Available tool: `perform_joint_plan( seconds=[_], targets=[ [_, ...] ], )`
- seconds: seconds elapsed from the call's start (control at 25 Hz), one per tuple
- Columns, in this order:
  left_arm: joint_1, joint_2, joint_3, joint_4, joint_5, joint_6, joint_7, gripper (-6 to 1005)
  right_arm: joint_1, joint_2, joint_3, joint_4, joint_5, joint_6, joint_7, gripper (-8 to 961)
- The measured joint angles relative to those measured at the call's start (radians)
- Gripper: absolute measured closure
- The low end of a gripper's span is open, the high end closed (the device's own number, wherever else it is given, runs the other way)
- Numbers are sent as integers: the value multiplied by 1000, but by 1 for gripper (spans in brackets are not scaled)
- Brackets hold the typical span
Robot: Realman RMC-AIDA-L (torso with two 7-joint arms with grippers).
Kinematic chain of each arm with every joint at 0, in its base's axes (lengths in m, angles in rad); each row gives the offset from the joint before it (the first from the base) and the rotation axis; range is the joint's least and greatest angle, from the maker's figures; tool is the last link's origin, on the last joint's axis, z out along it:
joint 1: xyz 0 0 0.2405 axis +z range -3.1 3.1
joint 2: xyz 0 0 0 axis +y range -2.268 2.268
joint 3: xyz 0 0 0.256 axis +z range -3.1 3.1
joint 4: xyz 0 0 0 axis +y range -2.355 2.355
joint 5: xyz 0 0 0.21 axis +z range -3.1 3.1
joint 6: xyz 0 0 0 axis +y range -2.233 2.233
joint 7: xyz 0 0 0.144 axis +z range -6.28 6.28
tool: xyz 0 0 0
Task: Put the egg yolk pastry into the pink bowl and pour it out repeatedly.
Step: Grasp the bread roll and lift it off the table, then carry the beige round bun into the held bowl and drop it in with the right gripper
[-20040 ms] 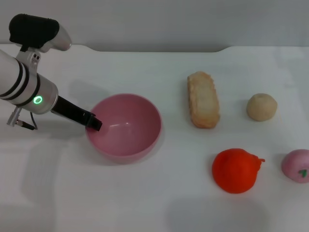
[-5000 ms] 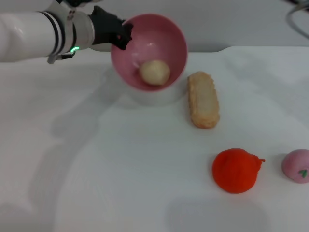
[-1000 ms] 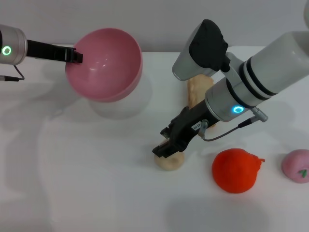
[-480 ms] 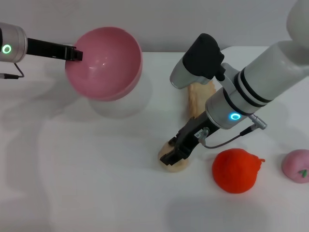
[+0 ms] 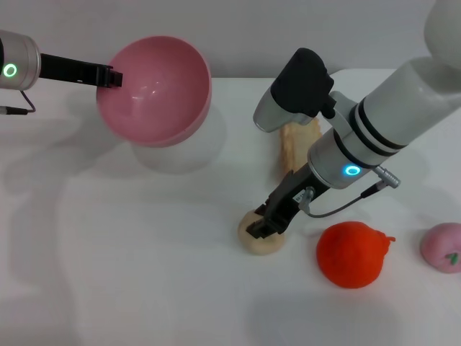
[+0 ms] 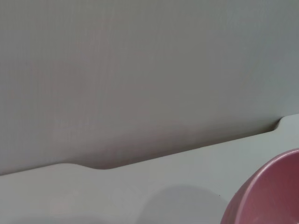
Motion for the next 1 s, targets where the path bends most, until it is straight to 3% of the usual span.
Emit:
perform_joint_plan(
  seconds=[0.16, 0.32, 0.64, 0.84, 1.0],
  targets=[
    [0, 0, 0, 0, 0, 0, 0, 957, -3, -2, 9, -38, 0, -19, 0, 619],
    [0, 0, 0, -2, 0, 0, 4, 957, -33, -5, 31, -171, 0, -84, 4, 650],
    [-1, 2, 29, -4, 0, 6, 9, 956, -119, -7, 213, -563, 12, -226, 5, 718],
    [-11, -4, 72, -3, 0, 27, 9, 956, -168, -3, 254, -803, 54, -198, 7, 740],
    [-17, -8, 82, -1, 0, 38, 9, 956, -169, -1, 243, -799, 65, -136, 7, 758]
  ],
)
